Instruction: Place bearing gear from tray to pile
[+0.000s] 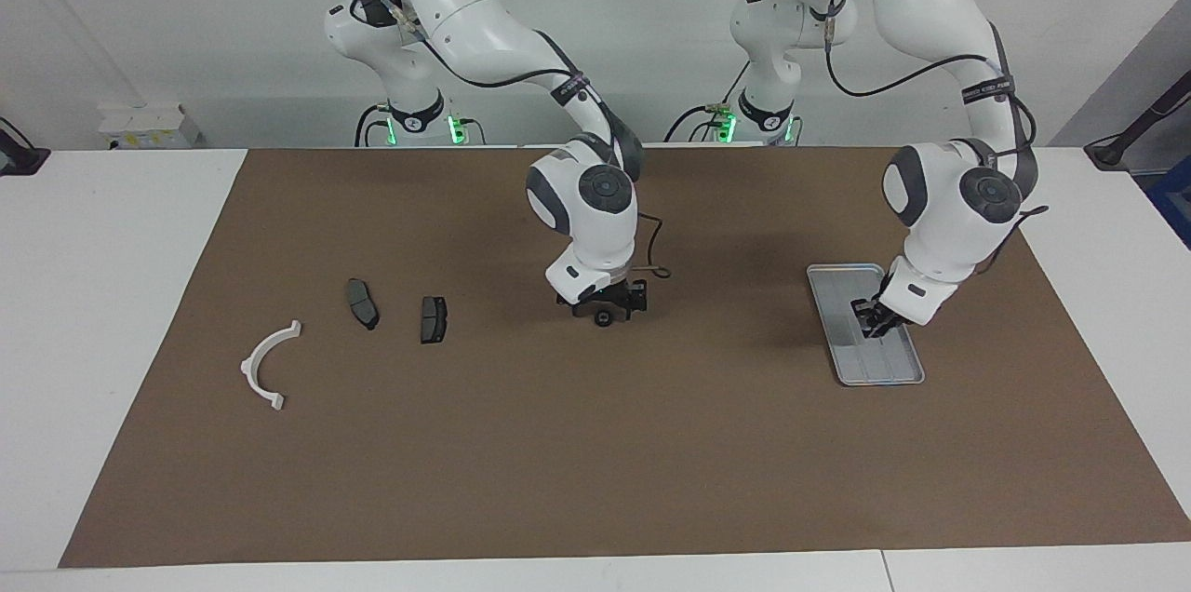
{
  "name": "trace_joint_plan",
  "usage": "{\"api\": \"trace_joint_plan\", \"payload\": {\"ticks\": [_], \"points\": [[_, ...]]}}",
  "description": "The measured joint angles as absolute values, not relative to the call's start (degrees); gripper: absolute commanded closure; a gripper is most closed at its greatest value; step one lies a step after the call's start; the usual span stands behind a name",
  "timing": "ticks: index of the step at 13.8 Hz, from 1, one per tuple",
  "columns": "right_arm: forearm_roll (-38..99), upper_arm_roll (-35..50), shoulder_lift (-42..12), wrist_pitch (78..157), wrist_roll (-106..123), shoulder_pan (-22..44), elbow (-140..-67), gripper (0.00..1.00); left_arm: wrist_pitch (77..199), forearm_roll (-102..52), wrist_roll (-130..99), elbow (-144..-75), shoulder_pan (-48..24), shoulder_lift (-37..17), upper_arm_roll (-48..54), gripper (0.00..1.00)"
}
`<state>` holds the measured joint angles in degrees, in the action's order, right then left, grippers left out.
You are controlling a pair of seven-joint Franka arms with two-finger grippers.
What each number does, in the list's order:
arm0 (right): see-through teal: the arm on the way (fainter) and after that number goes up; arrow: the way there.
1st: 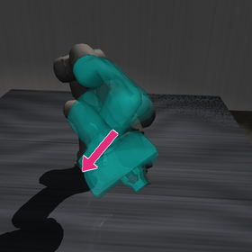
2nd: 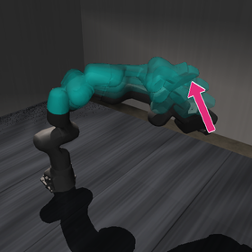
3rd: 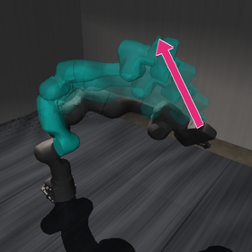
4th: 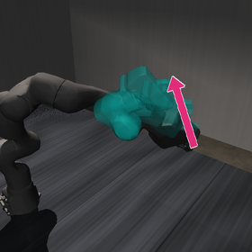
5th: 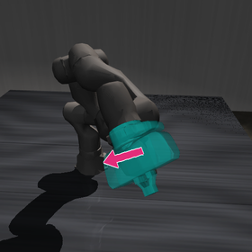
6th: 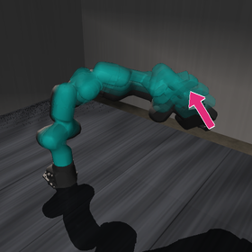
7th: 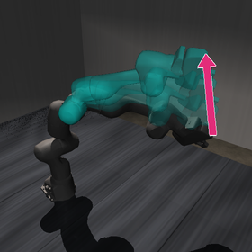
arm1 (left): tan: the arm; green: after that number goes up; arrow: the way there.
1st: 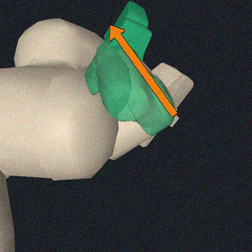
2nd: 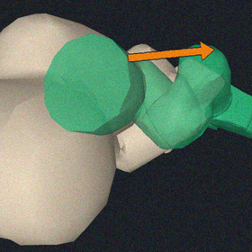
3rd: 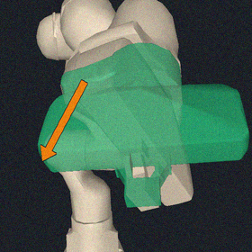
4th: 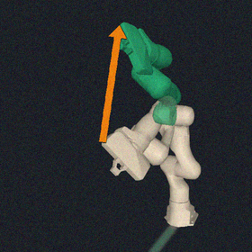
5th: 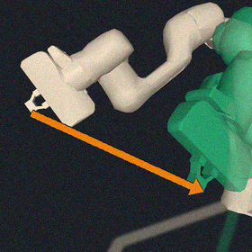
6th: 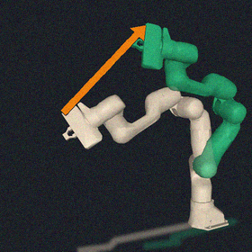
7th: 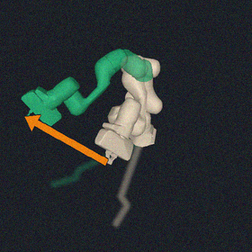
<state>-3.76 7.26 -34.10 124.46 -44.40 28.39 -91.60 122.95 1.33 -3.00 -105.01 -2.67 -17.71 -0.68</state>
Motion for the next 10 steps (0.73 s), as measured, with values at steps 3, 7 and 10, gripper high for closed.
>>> {"api": "trace_joint_plan", "payload": {"ticks": [3, 7, 10], "points": [[-3.8, 7.5, -33.7, 124.5, -44.4, 28.4, -92.0, 0.24, 120.2, 1.3, -4.8, -104.4, -2.7, -15.5, -0.4, 1.00], [-3.7, 7.6, -33.5, 124.5, -44.5, 29.2, -92.2, 0.34, 117.2, 1.3, -5.9, -104.4, -2.7, -12.7, 0.5, 1.00], [-3.7, 7.5, -33.5, 124.5, -44.5, 29.2, -92.3, 0.35, 115.7, 1.3, -6.0, -104.4, -2.7, -11.3, 0.9, 1.00]]}}
